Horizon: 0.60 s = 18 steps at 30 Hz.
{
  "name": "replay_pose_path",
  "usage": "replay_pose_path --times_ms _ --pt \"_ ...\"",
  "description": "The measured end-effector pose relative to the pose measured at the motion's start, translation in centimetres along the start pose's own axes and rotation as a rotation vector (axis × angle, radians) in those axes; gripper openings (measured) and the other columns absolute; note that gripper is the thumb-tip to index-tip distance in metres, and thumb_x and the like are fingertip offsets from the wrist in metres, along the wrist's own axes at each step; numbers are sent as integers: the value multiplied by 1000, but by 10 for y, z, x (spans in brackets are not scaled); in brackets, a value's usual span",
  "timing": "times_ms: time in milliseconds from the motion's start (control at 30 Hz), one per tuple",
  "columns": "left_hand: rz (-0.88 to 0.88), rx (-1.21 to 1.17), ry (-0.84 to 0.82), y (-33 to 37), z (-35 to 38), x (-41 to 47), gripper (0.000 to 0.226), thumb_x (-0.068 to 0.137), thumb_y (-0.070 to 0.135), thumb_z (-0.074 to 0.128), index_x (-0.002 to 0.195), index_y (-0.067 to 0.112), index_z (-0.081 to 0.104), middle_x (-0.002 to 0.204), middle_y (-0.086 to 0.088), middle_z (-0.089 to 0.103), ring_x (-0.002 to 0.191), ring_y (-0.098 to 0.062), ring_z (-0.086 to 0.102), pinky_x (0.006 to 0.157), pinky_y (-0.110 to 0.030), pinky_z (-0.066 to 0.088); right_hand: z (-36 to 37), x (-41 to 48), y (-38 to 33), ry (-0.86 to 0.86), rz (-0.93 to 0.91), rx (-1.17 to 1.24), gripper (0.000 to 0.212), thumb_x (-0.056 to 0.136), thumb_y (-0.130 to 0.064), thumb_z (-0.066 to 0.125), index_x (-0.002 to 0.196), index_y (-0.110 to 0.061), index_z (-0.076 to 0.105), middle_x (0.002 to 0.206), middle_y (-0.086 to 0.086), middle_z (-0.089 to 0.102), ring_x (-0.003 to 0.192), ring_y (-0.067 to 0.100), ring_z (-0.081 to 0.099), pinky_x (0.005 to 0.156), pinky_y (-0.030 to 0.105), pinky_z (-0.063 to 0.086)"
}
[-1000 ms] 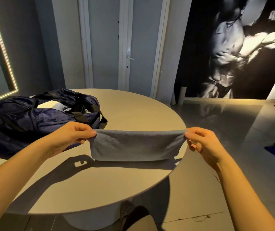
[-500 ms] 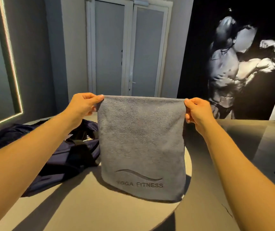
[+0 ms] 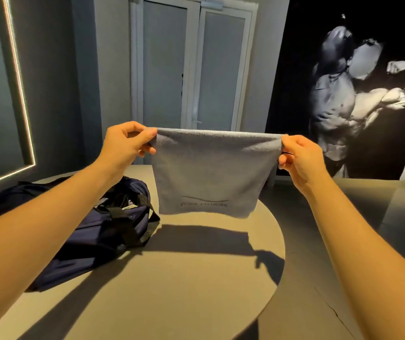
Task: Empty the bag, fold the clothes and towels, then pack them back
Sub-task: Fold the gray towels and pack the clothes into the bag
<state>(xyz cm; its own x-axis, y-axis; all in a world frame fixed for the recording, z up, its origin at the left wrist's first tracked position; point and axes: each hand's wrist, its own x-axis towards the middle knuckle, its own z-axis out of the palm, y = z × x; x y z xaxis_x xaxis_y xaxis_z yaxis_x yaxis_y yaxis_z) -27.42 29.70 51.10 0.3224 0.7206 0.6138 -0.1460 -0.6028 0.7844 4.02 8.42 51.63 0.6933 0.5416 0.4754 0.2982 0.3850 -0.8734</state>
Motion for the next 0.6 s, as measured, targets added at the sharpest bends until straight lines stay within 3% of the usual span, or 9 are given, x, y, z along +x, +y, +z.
replay_pose_path --times_ms 100,200,333,400,500,600 --pt "-92 30 -183 -3 -17 -37 25 90 23 74 99 -1 72 75 -7 72 64 -17 68 55 -21 50 -20 -37 12 -154 120 2 19 101 -16 58 84 -9 64 66 3 54 52 14 44 49 26 41" --pt "-260 176 -471 -16 -33 -73 26 85 26 74 93 1 74 76 -14 72 64 -18 65 60 -27 49 -41 -76 29 -386 377 -85 31 97 -14 60 66 -16 59 55 -1 41 50 15 32 46 24 31" --pt "-429 314 -864 -42 -48 -103 16 92 21 74 87 6 76 82 -17 71 70 -23 67 63 -28 46 -61 -108 48 -635 554 -286 21 97 -15 62 79 -6 70 58 4 54 46 13 39 47 21 35" --pt "-492 315 -977 -51 -50 -110 15 93 21 73 87 8 76 83 -14 71 72 -22 67 64 -26 46 -67 -115 58 -691 593 -302 20 92 -19 67 76 -6 71 62 7 56 47 13 41 49 21 37" --pt "-554 258 -988 -59 -48 -112 15 94 21 71 87 8 75 80 -8 69 69 -19 63 63 -25 44 -73 -116 71 -695 611 -279 23 80 -31 81 74 -9 74 62 6 56 48 12 42 50 21 36" --pt "-609 269 -807 -75 -39 -110 24 96 27 69 93 4 74 75 -8 67 65 -15 57 61 -25 42 -71 -110 88 -568 669 -204 28 83 -25 80 91 1 73 69 9 60 49 11 38 47 20 31"
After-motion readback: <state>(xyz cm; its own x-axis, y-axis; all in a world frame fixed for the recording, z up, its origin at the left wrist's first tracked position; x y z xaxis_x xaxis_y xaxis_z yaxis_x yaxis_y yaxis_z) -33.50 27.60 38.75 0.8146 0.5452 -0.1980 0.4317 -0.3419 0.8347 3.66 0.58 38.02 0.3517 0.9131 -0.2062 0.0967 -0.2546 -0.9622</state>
